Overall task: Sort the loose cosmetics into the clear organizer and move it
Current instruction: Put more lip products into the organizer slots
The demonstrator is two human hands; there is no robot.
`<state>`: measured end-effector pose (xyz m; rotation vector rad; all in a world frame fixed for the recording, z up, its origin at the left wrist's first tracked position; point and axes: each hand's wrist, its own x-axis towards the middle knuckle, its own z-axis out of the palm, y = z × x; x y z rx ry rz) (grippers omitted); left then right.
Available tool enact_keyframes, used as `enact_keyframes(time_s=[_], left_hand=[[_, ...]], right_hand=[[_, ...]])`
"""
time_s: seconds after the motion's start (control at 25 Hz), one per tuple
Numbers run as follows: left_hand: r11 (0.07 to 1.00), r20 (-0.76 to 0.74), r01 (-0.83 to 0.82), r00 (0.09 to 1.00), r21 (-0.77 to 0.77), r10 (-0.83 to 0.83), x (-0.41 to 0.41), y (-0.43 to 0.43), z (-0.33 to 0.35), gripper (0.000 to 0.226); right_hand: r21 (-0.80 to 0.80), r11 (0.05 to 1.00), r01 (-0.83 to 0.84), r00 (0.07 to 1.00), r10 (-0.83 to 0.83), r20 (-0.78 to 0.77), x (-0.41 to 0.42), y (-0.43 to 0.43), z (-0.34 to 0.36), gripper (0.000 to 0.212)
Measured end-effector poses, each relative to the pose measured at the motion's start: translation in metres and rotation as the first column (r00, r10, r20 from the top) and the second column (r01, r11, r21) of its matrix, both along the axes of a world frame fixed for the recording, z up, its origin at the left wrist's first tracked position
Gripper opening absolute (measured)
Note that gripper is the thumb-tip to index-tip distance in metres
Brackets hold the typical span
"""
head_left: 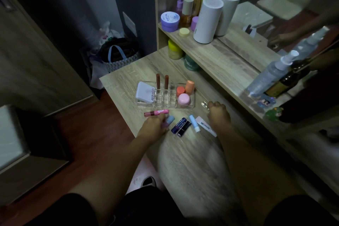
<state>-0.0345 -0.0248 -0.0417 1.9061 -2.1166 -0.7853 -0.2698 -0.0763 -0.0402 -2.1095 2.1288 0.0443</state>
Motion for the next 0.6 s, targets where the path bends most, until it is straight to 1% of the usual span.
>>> enact_keyframes(time_s=[0.12, 0.2, 0.24, 0.28, 0.36, 0.4, 0.44, 0.48, 0.52, 0.56, 0.6], left_hand=[[0.993, -0.071, -0.094, 0.993, 0.070, 0.099, 0.000, 0.002, 0.000, 0.030], [0.979, -0.193, -0.138, 0.967, 0.150, 0.166, 0.004, 0.002, 0.002, 0.032], [0.965, -0.299, -0.162, 0.929, 0.204, 0.219, 0.006, 0.001, 0.005, 0.033], [0.947, -0.424, -0.176, 0.862, 0.267, 0.280, 0.009, -0.001, 0.007, 0.035], [0.913, -0.627, -0.138, 0.688, 0.383, 0.367, 0.015, -0.005, 0.017, 0.036], [0.904, -0.680, -0.101, 0.625, 0.416, 0.383, 0.019, -0.008, 0.023, 0.035], [0.899, -0.710, -0.071, 0.588, 0.432, 0.388, 0.023, -0.013, 0.028, 0.031], [0.897, -0.724, -0.052, 0.571, 0.439, 0.387, 0.027, -0.017, 0.035, 0.026], [0.896, -0.738, -0.038, 0.552, 0.442, 0.387, 0.031, -0.022, 0.042, 0.024], [0.895, -0.749, -0.031, 0.536, 0.444, 0.390, 0.034, -0.027, 0.048, 0.023], [0.895, -0.760, -0.025, 0.519, 0.445, 0.392, 0.038, -0.033, 0.052, 0.024]], right_hand=[[0.004, 0.999, -0.038, 0.999, 0.038, -0.021, -0.002, 0.003, 0.001, 0.035], [0.024, 0.998, -0.055, 0.998, 0.055, 0.002, -0.003, 0.004, 0.003, 0.036], [0.041, 0.997, -0.061, 0.998, 0.060, 0.015, -0.003, 0.004, 0.004, 0.037], [0.057, 0.996, -0.064, 0.998, 0.062, 0.029, -0.003, 0.005, 0.005, 0.037], [0.061, 0.997, -0.040, 0.996, 0.035, 0.087, -0.001, 0.005, 0.010, 0.036], [0.043, 0.999, -0.022, 0.991, 0.016, 0.131, 0.001, 0.003, 0.015, 0.037], [0.009, 1.000, -0.007, 0.983, 0.005, 0.186, 0.005, 0.001, 0.020, 0.038], [-0.035, 0.999, 0.014, 0.964, -0.004, 0.267, 0.011, -0.001, 0.027, 0.037], [-0.075, 0.996, 0.044, 0.923, -0.012, 0.383, 0.018, -0.002, 0.033, 0.034], [-0.091, 0.993, 0.079, 0.856, -0.021, 0.517, 0.027, -0.002, 0.040, 0.032], [-0.072, 0.992, 0.103, 0.767, -0.033, 0.641, 0.036, -0.002, 0.046, 0.033]])
